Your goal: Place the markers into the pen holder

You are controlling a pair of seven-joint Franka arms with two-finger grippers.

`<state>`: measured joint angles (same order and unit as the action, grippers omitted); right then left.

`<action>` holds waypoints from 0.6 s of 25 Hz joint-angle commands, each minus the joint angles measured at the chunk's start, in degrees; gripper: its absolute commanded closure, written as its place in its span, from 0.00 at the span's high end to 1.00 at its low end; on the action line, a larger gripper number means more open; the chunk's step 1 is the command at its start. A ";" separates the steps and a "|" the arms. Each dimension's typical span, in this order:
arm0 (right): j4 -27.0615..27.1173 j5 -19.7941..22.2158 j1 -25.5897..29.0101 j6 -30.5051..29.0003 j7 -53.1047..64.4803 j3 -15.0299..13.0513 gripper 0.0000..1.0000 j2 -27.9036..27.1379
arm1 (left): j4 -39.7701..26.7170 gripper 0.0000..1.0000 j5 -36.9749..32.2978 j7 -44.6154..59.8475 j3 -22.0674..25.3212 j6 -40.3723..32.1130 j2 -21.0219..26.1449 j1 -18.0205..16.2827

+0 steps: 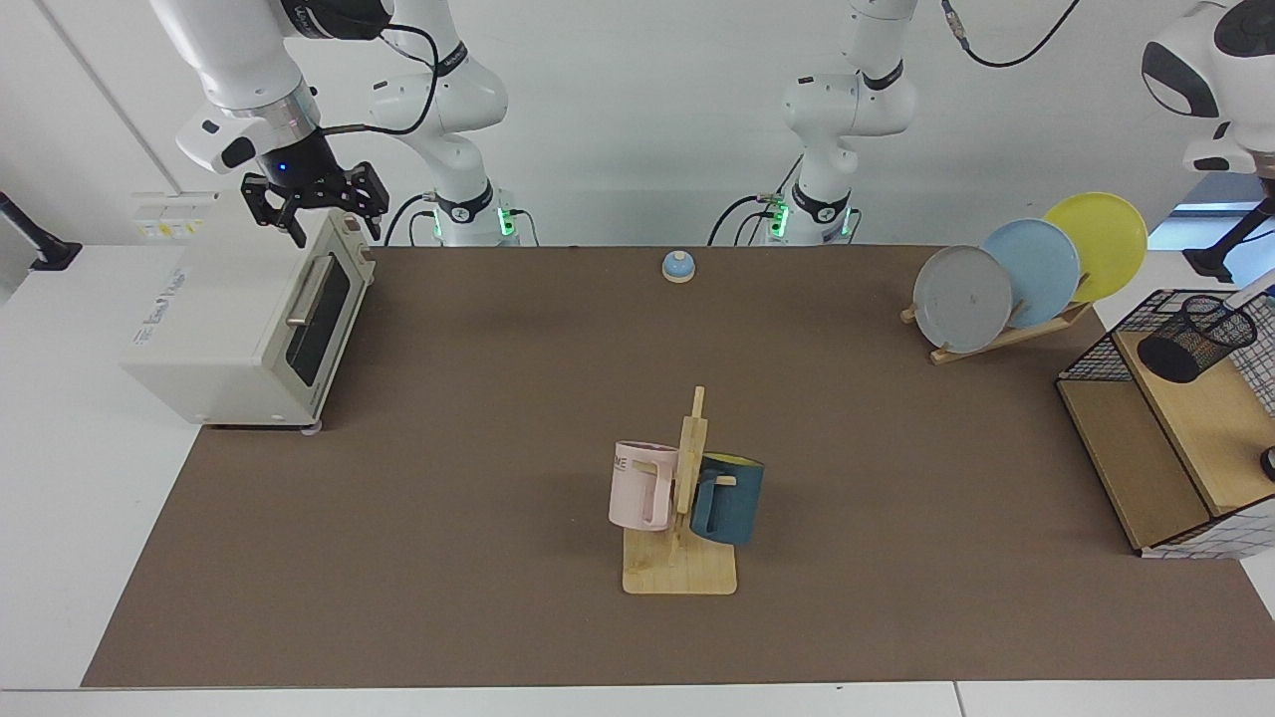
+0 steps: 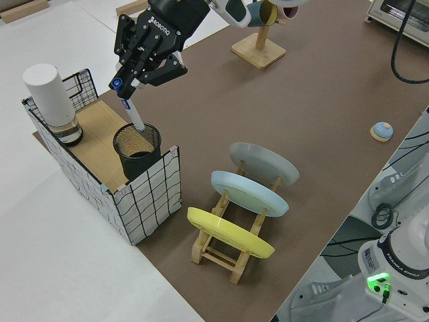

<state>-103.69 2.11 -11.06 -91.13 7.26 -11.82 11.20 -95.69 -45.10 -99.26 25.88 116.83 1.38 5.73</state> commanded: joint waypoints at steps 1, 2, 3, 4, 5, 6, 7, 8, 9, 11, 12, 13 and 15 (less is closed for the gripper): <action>-0.81 2.02 0.69 0.60 -2.77 0.83 1.00 0.06 | -0.11 0.00 -1.04 -0.15 0.40 0.41 2.04 0.16; -0.90 2.02 0.69 0.78 -3.39 0.83 1.00 -0.03 | 0.06 0.00 -1.13 -0.14 0.40 0.76 2.48 0.07; -0.99 2.02 0.78 0.96 -3.40 0.83 1.00 -0.03 | 0.15 0.00 -1.13 -0.14 0.40 1.29 2.66 -0.02; -0.99 2.02 0.69 1.31 -3.40 0.92 1.00 -0.12 | 0.15 0.00 -1.04 -0.06 0.40 1.73 2.83 -0.02; -1.07 2.02 0.51 1.48 -3.48 0.92 1.00 -0.12 | 0.07 0.00 -1.04 0.03 0.40 1.90 2.92 -0.11; -1.25 2.02 0.25 1.49 -3.49 0.92 1.00 -0.12 | -0.02 0.00 -1.04 0.21 0.40 1.99 2.92 -0.11; -1.25 2.02 0.16 1.49 -3.57 0.92 1.00 -0.03 | -0.11 0.00 -1.04 0.38 0.31 1.99 2.92 -0.11; -1.25 2.02 0.07 1.40 -3.57 0.92 1.00 -0.03 | -0.20 0.00 -0.96 0.91 0.40 1.99 2.92 -0.11; -1.34 2.02 0.07 1.40 -3.57 1.00 1.00 -0.03 | -0.20 0.00 -0.96 1.43 0.40 2.17 2.92 -0.11; -1.51 2.02 0.16 1.40 -3.57 0.92 1.00 -0.03 | -0.46 0.25 -0.96 1.88 0.49 2.43 2.75 -0.28; -1.69 1.93 0.25 1.31 -3.49 0.92 1.00 0.05 | -0.55 0.79 -0.69 1.88 0.49 2.52 2.75 -0.37; -1.86 1.93 0.51 1.22 -3.31 0.92 1.00 0.23 | -0.46 0.98 0.00 2.49 0.49 2.17 2.75 -0.37; -2.04 1.84 0.69 1.13 -3.22 0.92 1.00 0.41 | -0.37 1.00 0.62 4.42 0.57 1.47 2.83 -0.46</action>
<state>-104.64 3.08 -11.08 -90.27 5.36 -11.33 10.75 -95.78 -45.02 -98.16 26.08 117.68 4.40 5.59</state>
